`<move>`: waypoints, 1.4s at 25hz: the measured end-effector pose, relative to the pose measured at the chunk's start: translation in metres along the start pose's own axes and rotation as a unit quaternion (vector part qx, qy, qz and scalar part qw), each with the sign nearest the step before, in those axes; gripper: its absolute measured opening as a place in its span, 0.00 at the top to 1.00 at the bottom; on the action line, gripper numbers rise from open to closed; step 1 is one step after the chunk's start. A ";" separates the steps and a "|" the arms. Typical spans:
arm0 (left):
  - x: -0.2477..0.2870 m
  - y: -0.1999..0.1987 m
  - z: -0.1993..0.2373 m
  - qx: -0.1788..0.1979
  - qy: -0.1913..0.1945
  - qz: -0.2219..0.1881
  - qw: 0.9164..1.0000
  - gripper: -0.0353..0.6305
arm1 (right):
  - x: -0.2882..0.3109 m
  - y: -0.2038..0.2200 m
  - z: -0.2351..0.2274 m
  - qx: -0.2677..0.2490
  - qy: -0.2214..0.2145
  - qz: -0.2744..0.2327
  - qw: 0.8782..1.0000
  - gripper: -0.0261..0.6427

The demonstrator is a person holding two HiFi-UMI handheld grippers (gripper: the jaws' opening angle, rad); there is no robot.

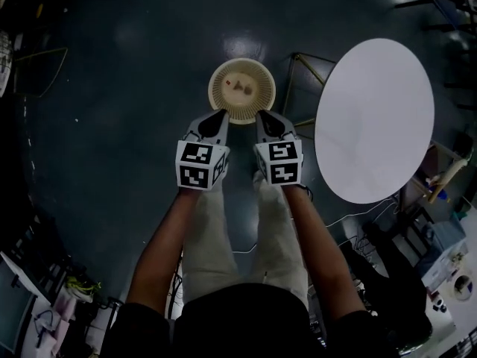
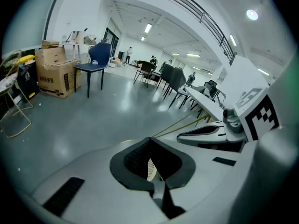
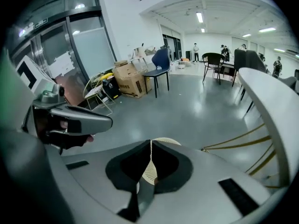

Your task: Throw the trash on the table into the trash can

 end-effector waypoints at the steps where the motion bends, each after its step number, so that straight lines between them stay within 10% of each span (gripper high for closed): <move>1: -0.007 -0.008 -0.007 0.001 0.001 -0.003 1.000 0.94 | -0.011 -0.008 0.003 0.000 -0.005 -0.004 1.000 0.92; 35: -0.191 -0.257 -0.327 0.114 0.092 -0.201 0.968 0.94 | -0.393 -0.249 -0.032 -0.034 -0.038 -0.261 0.964 0.93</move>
Point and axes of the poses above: the fingertips, and each gripper's own axes: x forward along the fingers, z to its left, y out of its underside, the point moved 8 cm from there along -x, backward along the fingers, and after that the axes turned 11 degrees about -z, right-handed, at the moved point
